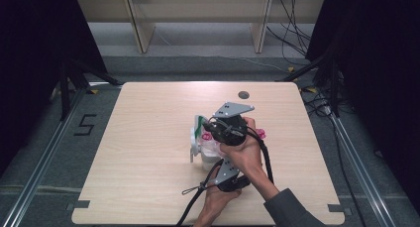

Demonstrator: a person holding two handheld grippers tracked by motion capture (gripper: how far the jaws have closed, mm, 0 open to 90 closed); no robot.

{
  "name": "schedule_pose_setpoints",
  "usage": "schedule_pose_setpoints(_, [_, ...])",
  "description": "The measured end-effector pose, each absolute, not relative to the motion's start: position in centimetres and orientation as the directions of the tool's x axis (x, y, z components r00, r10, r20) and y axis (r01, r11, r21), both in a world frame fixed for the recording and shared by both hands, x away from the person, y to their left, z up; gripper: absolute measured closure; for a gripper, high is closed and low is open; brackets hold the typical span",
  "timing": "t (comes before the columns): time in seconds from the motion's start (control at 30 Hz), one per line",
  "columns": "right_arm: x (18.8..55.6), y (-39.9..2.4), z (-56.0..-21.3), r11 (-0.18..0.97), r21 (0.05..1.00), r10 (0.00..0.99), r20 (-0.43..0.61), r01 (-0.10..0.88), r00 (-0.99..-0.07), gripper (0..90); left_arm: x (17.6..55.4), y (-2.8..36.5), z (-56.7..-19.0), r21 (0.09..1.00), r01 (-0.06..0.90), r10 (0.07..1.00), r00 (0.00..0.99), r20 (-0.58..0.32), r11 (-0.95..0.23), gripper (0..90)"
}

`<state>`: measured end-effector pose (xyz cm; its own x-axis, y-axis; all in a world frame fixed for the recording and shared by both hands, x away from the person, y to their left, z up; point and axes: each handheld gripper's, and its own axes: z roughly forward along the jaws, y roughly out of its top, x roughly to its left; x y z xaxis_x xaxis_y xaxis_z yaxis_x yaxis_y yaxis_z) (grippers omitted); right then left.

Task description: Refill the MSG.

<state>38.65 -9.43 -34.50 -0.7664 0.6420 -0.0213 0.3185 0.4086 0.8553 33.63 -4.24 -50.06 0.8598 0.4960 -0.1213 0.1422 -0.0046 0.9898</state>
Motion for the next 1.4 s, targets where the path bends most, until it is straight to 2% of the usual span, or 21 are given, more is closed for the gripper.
schedule_pose_setpoints(0.17, [38.75,-9.45,-34.55,0.419,0.849,0.641,-0.027,0.321,-0.767,89.9,33.62,-4.19,-50.05,0.99,0.142,0.499,0.858,-0.12,-0.006,76.2])
schedule_pose_setpoints(0.27, [38.63,-9.38,-34.29,0.421,0.861,0.639,-0.056,0.287,-0.767,89.9,33.54,-4.13,-49.81,0.991,0.133,0.499,0.859,-0.114,-0.002,76.1])
schedule_pose_setpoints(0.4, [38.66,-9.26,-34.52,0.419,0.846,0.649,-0.025,0.33,-0.761,89.9,33.67,-4.23,-50.14,0.99,0.143,0.502,0.857,-0.118,-0.012,76.1])
schedule_pose_setpoints(0.63, [38.91,-9.25,-34.74,0.435,0.848,0.642,-0.056,0.303,-0.764,90.0,33.75,-4.28,-50.23,0.989,0.145,0.494,0.861,-0.123,-0.005,76.1])
schedule_pose_setpoints(0.67, [38.79,-9.27,-34.69,0.42,0.843,0.651,-0.021,0.336,-0.759,90.0,33.74,-4.22,-50.17,0.99,0.143,0.498,0.859,-0.121,-0.006,76.1])
schedule_pose_setpoints(0.73, [38.79,-9.33,-34.64,0.396,0.857,0.655,-0.013,0.328,-0.755,89.9,33.73,-4.21,-50.08,0.99,0.141,0.498,0.858,-0.121,-0.002,76.2])
schedule_pose_setpoints(0.87, [38.87,-9.25,-34.84,0.425,0.848,0.648,-0.041,0.316,-0.761,89.9,33.8,-4.33,-50.28,0.989,0.145,0.496,0.86,-0.122,-0.009,76.1])
schedule_pose_setpoints(1.0, [38.71,-9.35,-34.54,0.408,0.849,0.648,-0.011,0.335,-0.762,89.9,33.73,-4.17,-50.07,0.99,0.142,0.499,0.858,-0.122,-0.004,76.2])
schedule_pose_setpoints(1.07, [38.87,-9.3,-34.69,0.422,0.849,0.644,-0.036,0.316,-0.764,89.9,33.88,-4.25,-50.23,0.989,0.147,0.495,0.86,-0.124,-0.006,76.2])
schedule_pose_setpoints(1.27, [39.01,-9.52,-34.59,0.419,0.851,0.636,-0.027,0.317,-0.771,89.9,33.84,-4.25,-50.19,0.989,0.145,0.496,0.86,-0.125,-0.003,76.2])
schedule_pose_setpoints(1.4, [38.85,-9.51,-34.57,0.402,0.847,0.652,0.002,0.347,-0.758,89.9,33.82,-4.12,-50.15,0.99,0.142,0.5,0.858,-0.117,-0.013,76.2])
